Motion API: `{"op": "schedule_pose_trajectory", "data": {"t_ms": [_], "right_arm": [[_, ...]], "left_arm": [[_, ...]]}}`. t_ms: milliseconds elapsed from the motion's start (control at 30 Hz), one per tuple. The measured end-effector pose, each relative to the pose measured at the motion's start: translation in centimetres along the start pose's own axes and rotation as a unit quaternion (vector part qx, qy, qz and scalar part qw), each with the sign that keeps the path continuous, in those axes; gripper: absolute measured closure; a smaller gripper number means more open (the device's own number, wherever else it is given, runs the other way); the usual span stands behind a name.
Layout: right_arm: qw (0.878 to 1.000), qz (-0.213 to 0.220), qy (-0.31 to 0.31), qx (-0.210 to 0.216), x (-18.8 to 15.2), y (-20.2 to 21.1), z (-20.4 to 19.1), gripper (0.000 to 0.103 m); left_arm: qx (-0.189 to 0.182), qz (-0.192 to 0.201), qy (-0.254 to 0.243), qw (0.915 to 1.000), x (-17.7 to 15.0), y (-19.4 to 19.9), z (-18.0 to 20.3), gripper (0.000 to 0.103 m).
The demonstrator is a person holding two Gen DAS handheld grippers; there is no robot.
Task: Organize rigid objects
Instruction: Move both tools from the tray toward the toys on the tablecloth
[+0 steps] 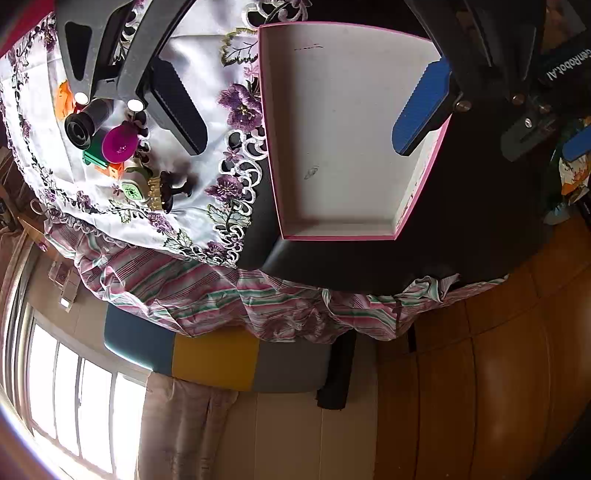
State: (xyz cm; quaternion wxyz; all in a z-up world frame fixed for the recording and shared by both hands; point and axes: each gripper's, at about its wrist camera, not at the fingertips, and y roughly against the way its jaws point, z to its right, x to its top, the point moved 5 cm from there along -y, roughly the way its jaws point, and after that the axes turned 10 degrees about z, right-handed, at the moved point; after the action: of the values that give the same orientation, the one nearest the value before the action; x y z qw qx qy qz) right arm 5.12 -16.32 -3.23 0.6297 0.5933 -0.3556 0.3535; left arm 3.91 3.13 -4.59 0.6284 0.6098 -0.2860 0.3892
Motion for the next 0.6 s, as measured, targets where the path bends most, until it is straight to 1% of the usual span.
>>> {"op": "schedule_pose_trajectory", "data": {"t_ms": [367, 467, 600], "right_arm": [[1.0, -0.006, -0.008, -0.001, -0.5, -0.5, 0.7, 0.001], [1.0, -0.011, -0.006, -0.003, -0.9, -0.8, 1.1, 0.001], [1.0, -0.021, -0.011, -0.005, -1.5, -1.4, 1.9, 0.001]], "left_arm": [[0.004, -0.001, -0.005, 1.0, 0.6, 0.2, 0.6, 0.0], [0.008, 0.0, -0.013, 0.9999, 0.5, 0.1, 1.0, 0.0], [0.005, -0.004, -0.037, 0.9993, 0.3, -0.3, 1.8, 0.0]]}}
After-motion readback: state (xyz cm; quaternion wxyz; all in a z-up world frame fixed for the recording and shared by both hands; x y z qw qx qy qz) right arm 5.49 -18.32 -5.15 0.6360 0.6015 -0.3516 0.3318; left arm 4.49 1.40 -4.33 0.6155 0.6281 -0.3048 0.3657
